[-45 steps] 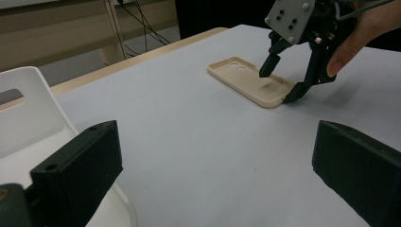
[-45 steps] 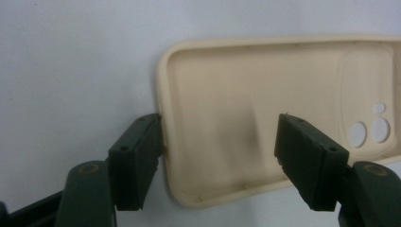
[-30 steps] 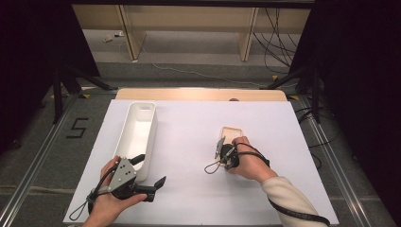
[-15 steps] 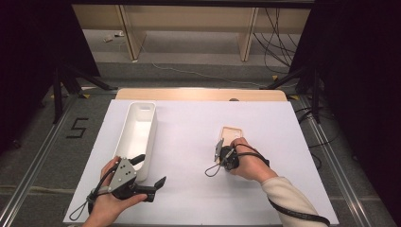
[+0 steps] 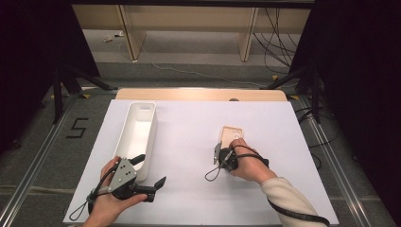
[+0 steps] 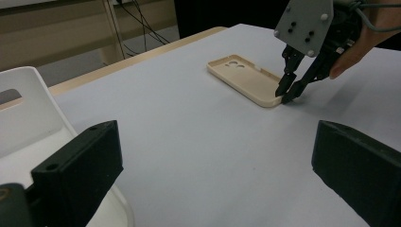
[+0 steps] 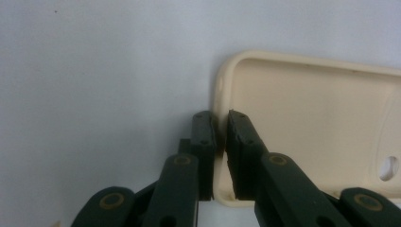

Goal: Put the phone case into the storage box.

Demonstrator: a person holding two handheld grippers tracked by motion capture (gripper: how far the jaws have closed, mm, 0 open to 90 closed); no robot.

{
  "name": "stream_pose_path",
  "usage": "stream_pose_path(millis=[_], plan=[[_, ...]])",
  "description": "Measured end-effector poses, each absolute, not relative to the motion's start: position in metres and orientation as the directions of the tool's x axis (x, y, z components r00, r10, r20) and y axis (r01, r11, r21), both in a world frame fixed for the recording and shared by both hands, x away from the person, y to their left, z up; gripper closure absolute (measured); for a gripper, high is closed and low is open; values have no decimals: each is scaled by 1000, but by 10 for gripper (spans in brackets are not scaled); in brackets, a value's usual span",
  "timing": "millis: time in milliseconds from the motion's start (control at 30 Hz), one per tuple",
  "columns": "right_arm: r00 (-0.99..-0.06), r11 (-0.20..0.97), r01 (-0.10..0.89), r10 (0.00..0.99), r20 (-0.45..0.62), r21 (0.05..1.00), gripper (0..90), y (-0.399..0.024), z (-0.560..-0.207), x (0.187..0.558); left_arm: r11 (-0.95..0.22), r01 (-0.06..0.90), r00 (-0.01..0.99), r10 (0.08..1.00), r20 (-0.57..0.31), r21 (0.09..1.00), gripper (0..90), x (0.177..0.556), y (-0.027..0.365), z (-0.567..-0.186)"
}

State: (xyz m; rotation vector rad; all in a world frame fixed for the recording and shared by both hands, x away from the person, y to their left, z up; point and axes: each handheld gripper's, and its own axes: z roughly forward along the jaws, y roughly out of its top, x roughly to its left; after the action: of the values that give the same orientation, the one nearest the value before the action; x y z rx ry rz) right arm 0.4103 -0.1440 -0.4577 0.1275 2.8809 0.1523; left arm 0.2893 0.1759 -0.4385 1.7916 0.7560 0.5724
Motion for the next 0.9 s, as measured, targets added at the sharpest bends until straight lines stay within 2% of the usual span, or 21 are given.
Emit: stream_pose_path(millis=[900], plan=[[-964,991,56,86,-253,123,860,-147,-457,408,-237,222,683,730,23,946,21,289,176,-438]])
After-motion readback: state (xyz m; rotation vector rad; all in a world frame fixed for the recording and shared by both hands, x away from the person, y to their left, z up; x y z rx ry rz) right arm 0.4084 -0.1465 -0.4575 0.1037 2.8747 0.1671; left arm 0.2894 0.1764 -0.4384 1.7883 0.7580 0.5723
